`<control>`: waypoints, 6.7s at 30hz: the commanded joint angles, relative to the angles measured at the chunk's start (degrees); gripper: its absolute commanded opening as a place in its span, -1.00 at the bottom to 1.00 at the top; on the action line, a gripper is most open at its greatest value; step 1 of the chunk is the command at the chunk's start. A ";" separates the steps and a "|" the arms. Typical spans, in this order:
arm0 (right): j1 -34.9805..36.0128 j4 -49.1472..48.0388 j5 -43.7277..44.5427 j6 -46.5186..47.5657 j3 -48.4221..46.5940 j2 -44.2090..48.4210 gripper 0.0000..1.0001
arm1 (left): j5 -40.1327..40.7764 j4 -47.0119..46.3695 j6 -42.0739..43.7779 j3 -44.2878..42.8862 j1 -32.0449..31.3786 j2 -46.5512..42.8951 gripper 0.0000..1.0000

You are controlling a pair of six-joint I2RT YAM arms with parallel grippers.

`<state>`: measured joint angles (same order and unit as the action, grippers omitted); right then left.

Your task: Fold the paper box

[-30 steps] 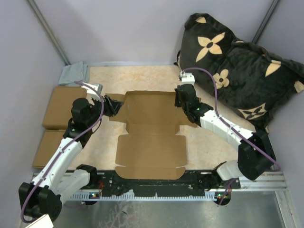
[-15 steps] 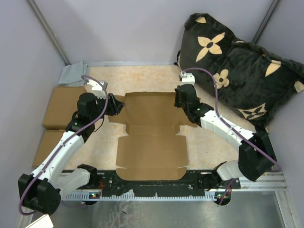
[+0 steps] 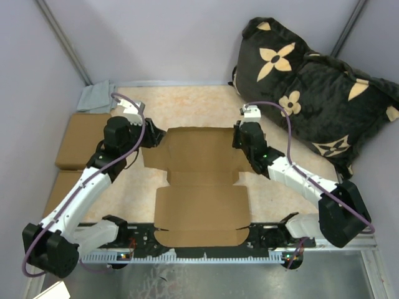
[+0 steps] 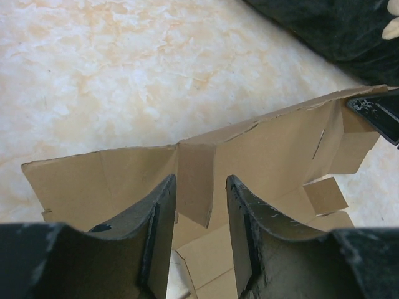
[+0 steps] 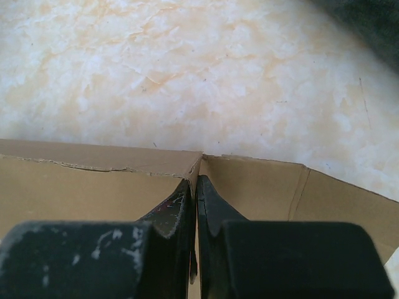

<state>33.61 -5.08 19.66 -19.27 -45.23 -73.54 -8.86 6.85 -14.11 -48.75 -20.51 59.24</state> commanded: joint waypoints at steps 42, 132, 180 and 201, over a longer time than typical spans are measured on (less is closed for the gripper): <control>-0.10 20.28 0.21 -0.30 -6.62 16.22 0.25 | 17.43 -20.23 9.13 9.74 -6.43 -1.40 -1.00; 1.37 14.10 -39.21 1.65 9.45 17.36 0.01 | 29.81 -109.26 17.97 50.40 -13.68 16.99 -1.00; 2.06 -1.00 -35.15 4.88 6.29 7.82 0.00 | 27.54 -105.66 15.00 51.36 -14.04 12.96 -1.00; 11.92 -15.86 -4.29 0.11 12.29 5.80 0.00 | 28.02 -100.29 14.79 52.01 -14.56 9.14 -1.00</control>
<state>45.23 -8.69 14.37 -19.09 -35.77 -70.57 20.10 -87.59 2.28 -0.64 -34.63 68.88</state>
